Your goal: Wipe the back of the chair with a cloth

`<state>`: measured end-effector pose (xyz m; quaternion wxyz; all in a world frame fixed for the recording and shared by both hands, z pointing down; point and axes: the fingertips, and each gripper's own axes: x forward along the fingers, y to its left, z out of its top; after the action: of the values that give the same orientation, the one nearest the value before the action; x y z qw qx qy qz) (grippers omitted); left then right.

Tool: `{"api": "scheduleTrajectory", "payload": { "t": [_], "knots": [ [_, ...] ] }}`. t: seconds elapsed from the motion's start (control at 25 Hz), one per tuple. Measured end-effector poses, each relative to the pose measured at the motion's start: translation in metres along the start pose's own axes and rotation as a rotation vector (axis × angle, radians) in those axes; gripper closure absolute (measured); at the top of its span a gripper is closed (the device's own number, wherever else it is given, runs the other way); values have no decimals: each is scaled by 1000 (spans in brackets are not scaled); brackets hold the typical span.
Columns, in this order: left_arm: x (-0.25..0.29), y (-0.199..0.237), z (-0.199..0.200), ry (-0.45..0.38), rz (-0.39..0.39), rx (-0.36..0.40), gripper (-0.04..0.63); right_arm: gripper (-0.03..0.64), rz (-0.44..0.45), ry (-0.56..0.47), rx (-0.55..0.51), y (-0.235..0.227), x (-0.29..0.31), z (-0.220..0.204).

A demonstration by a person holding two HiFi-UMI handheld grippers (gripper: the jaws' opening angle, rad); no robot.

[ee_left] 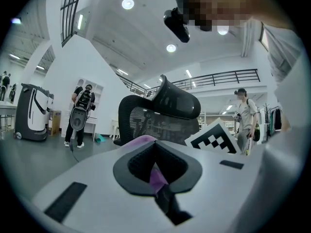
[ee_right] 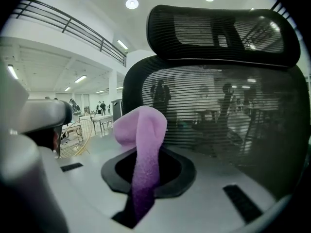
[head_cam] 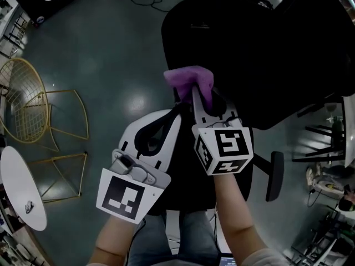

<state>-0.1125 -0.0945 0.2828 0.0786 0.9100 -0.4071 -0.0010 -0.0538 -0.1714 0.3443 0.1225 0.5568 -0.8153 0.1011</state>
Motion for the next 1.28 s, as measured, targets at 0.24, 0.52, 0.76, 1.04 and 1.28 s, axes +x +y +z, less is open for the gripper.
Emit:
{"api": "scheduleTrajectory", "payload": {
  "t": [0.24, 0.52, 0.76, 1.04, 1.28],
  "knots": [
    [13, -20, 1, -4, -14, -5, 583, 565, -44, -4, 25, -36, -13, 1],
    [31, -46, -2, 2, -32, -6, 583, 565, -95, -2, 58, -82, -30, -4],
    [49, -66, -6, 2, -45, -11, 583, 565, -133, 3, 76, -119, -44, -12],
    [74, -95, -12, 7, -74, -12, 583, 565, -173, 10, 78, -158, -63, -21],
    [97, -116, -15, 10, -100, -15, 583, 565, -199, 12, 82, -188, -76, -26]
  ]
}}
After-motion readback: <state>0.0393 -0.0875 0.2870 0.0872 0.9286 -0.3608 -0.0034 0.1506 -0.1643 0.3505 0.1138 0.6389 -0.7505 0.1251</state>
